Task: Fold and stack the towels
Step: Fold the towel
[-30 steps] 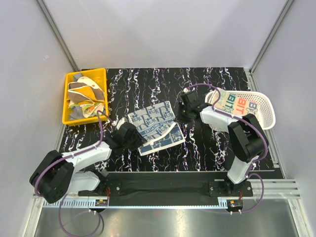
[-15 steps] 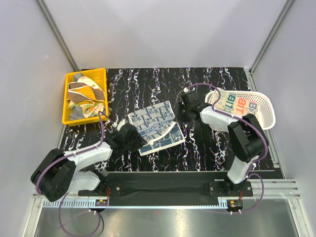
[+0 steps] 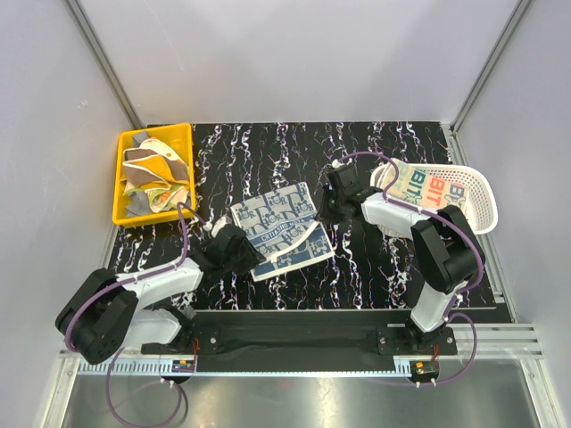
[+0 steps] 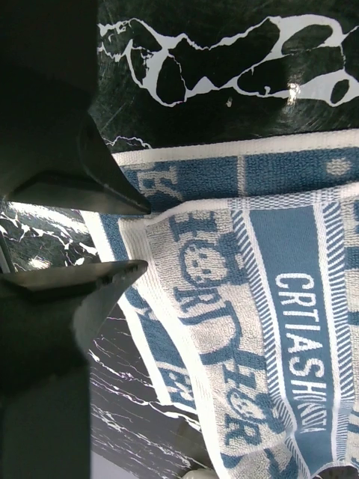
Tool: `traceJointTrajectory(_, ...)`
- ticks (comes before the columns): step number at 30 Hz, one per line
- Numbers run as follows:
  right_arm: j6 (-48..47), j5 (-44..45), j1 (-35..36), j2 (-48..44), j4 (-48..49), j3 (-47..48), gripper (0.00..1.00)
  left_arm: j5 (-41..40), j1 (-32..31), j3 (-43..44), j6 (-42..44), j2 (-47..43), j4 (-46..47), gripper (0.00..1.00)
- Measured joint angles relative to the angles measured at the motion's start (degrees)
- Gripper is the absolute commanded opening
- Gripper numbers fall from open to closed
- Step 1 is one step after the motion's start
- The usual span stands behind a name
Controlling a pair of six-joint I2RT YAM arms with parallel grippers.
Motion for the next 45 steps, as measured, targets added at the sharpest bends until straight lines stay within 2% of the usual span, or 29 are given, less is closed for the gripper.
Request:
traceJointTrajectory(4,0.0,0.0,0.0,0.0,0.0,0.0,0.0,0.07,0.0,0.0,0.0,-0.02,0.0,0.26)
traceJointTrajectory(8,0.0,0.0,0.0,0.02,0.0,0.0,0.0,0.07,0.0,0.0,0.04,-0.07,-0.02,0.12)
traceJointTrajectory(9,0.0,0.0,0.0,0.02,0.0,0.0,0.0,0.11,0.0,0.0,0.09,-0.07,0.0,0.03)
traceJointTrajectory(10,0.0,0.0,0.0,0.02,0.0,0.0,0.0,0.13,0.0,0.0,0.17,-0.07,-0.02,0.01)
traceJointTrajectory(16,-0.04,0.11,0.0,0.0,-0.09,0.0,0.0,-0.04,0.0,0.48,1.68,-2.23,-1.88,0.0)
traceJointTrajectory(27,-1.16,1.4,0.09,-3.74,-2.45,0.02,0.0,-2.12,0.0,6.97,6.16,-10.69,-9.77,0.0)
traceJointTrajectory(35,-1.6,1.68,0.11,-8.59,-3.85,0.02,0.0,-2.54,0.0,7.13,7.63,-14.86,-14.84,0.0)
traceJointTrajectory(45,-1.55,1.7,0.92,-11.28,-4.28,-2.38,0.0,-2.54,0.0,6.75,7.78,-16.24,-15.65,0.0)
